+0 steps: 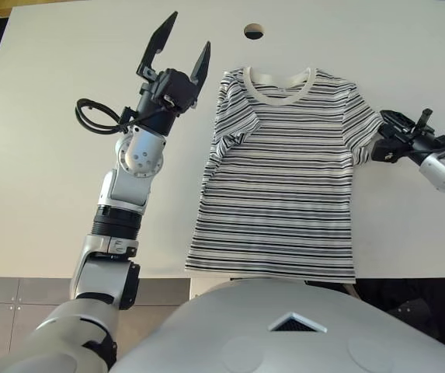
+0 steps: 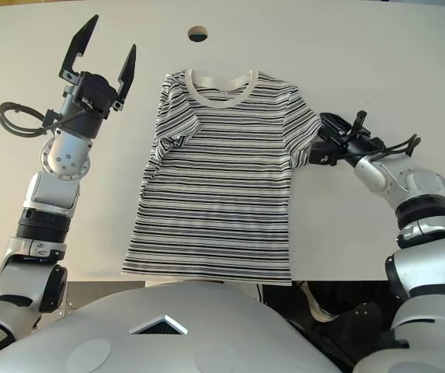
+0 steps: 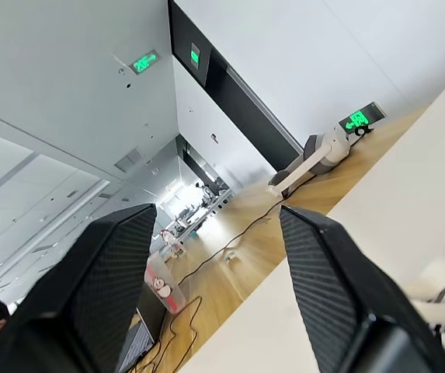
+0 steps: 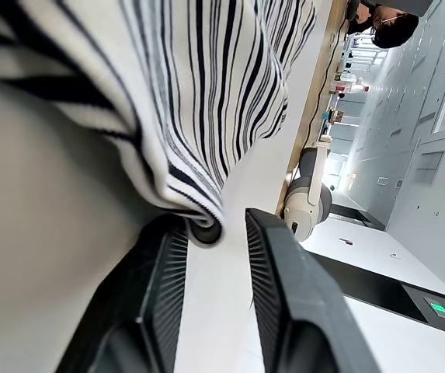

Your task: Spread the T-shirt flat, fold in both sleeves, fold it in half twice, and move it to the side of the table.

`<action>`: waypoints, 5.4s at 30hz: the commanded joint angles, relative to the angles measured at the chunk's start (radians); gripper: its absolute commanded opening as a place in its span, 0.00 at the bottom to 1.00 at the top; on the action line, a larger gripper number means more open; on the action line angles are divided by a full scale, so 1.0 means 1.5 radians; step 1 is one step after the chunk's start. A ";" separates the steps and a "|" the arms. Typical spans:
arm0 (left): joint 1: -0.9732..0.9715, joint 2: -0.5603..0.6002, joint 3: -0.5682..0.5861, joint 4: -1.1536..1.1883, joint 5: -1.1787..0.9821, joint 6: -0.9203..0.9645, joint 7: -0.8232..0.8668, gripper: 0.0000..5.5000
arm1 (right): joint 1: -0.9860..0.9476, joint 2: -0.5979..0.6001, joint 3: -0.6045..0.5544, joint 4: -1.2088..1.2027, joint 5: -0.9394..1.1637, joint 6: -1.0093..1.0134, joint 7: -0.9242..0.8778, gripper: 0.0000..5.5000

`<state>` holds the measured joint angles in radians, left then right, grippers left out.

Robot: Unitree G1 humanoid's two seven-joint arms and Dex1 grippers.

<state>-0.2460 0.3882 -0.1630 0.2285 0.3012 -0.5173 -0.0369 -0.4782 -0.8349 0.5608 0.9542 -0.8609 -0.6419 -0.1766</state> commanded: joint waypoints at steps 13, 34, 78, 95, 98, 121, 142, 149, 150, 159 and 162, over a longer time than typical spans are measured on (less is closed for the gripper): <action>0.027 -0.010 0.003 -0.038 0.011 0.014 -0.022 0.54 | 0.034 0.015 0.013 0.031 0.011 -0.012 -0.032 0.02; 0.032 -0.016 0.005 -0.005 0.018 0.006 -0.011 0.54 | 0.065 0.045 -0.090 -0.219 0.071 0.029 -0.025 0.02; 0.445 0.501 0.048 -0.231 -0.034 -0.161 -0.404 0.54 | 0.891 -0.198 -0.473 -0.851 0.221 0.009 0.385 0.45; 0.407 0.501 -0.044 -0.276 -0.082 -0.161 -0.542 0.54 | 0.834 -0.211 -0.416 -0.936 0.265 -0.002 0.601 0.45; 0.385 0.500 -0.009 -0.274 -0.091 -0.156 -0.531 0.54 | 0.830 -0.201 -0.402 -0.941 0.265 -0.003 0.612 0.45; 0.410 0.464 -0.126 -0.233 -0.044 -0.192 -0.563 0.47 | 0.763 -0.213 -0.365 -0.986 0.317 0.024 0.701 0.35; 0.393 0.442 -0.165 -0.208 -0.129 -0.215 -0.553 0.02 | 0.749 -0.178 -0.358 -0.951 0.338 0.031 0.692 0.02; 0.461 0.487 -0.157 -0.245 -0.162 -0.211 -0.567 0.02 | 0.828 -0.167 -0.430 -0.943 0.383 0.030 0.669 0.02; 0.454 0.475 -0.149 -0.241 -0.160 -0.208 -0.558 0.02 | 0.828 -0.155 -0.437 -0.949 0.396 0.036 0.660 0.02; 0.215 0.175 -0.029 -0.143 -0.180 0.013 -0.319 0.02 | 0.496 0.064 -0.404 -0.775 0.561 0.153 0.514 0.02; 0.146 0.108 -0.006 -0.065 -0.171 0.064 -0.264 0.02 | 0.353 0.157 -0.374 -0.668 0.494 0.180 0.419 0.02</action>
<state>0.0372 0.6027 -0.2006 0.0501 0.0416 -0.4730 -0.4825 0.1798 -0.6834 -0.0293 -0.1432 -0.0584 -0.4037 0.5356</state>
